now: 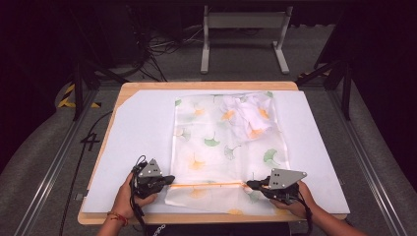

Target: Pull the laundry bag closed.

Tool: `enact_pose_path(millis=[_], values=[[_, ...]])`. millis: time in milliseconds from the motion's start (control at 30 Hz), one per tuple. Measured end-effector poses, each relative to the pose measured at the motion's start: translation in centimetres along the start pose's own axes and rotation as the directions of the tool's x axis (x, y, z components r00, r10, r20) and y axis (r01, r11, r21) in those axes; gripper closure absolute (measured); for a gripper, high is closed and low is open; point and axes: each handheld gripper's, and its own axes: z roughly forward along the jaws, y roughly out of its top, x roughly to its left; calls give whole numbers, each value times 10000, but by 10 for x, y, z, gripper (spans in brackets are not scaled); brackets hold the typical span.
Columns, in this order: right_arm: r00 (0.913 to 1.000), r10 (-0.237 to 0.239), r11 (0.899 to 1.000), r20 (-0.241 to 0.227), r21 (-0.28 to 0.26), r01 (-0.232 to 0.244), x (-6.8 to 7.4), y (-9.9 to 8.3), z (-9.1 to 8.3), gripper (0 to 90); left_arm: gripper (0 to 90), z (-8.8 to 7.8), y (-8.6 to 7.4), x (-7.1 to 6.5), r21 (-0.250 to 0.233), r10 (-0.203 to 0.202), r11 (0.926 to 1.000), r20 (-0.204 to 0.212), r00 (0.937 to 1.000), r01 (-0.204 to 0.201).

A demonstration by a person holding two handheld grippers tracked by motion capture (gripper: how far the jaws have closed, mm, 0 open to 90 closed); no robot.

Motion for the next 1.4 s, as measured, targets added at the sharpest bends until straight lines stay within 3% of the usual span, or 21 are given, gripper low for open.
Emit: enact_pose_path(millis=[367,500,767,1033,1200,1333,1400], values=[[9996,283,9996,-81,-77,-284,-3,-10,-11,900,900,0,-1,1,-75,-100,9999,87,9999,101],[9998,112,9999,133,25,-113,-4,-12,-15,900,900,0,-1,2,-55,-109,9999,151,9998,110],[9985,386,9992,386,80,-389,-11,-24,-29,900,900,0,-2,3,-150,-235,9996,233,9995,238],[9951,604,9976,788,276,-628,-18,-46,-57,900,900,0,-3,3,-188,-251,9995,229,9994,255],[9881,1039,9937,1133,301,-1079,-26,-64,-84,900,900,0,-3,4,-206,-277,9994,279,9992,283],[9878,1055,9936,1147,281,-1094,-24,-69,-92,900,900,0,-3,4,-197,-246,9995,242,9994,251],[9838,1316,9909,1220,116,-1340,-27,-74,-97,900,900,0,-3,3,-202,-245,9995,235,9994,249]])
